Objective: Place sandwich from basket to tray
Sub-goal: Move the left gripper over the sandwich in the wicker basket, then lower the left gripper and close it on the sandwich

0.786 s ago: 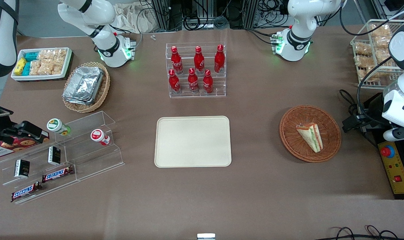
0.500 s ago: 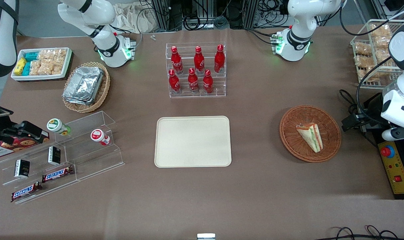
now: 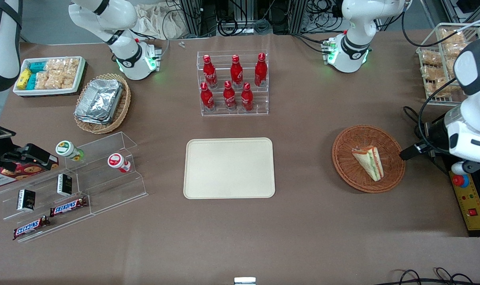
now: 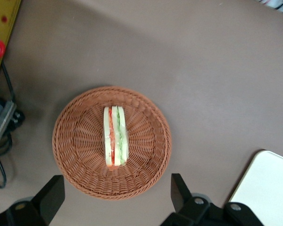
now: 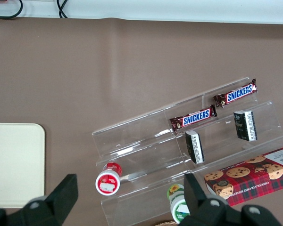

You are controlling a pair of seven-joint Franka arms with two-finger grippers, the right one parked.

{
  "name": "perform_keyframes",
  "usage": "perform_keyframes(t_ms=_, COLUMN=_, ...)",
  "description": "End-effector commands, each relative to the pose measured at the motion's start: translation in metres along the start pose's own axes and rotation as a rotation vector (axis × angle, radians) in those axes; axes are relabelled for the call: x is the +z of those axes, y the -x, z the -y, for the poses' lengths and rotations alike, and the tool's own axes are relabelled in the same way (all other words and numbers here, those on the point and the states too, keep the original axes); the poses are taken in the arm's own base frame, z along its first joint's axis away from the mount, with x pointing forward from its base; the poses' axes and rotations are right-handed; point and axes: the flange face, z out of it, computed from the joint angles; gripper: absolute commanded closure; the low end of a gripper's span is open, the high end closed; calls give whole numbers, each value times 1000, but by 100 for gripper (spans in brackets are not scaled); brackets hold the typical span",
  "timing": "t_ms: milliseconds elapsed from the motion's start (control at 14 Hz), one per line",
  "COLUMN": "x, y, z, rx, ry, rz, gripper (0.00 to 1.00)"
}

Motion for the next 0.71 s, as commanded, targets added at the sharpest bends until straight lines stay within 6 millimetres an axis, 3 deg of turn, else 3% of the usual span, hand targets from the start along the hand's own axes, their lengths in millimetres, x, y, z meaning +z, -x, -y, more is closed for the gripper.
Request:
perform_keyframes(t_ms=0, x=33, y=12, z=3, rx=-60, ry=-13, rz=20, gripper=0)
perform_keyframes(t_ms=500, x=156, y=53, z=29, rx=-122, ry=5, rz=-30, gripper=0)
perform_keyframes(t_ms=643, x=180, y=60, z=34, rx=-125, ry=11, rz=-36, gripper=0)
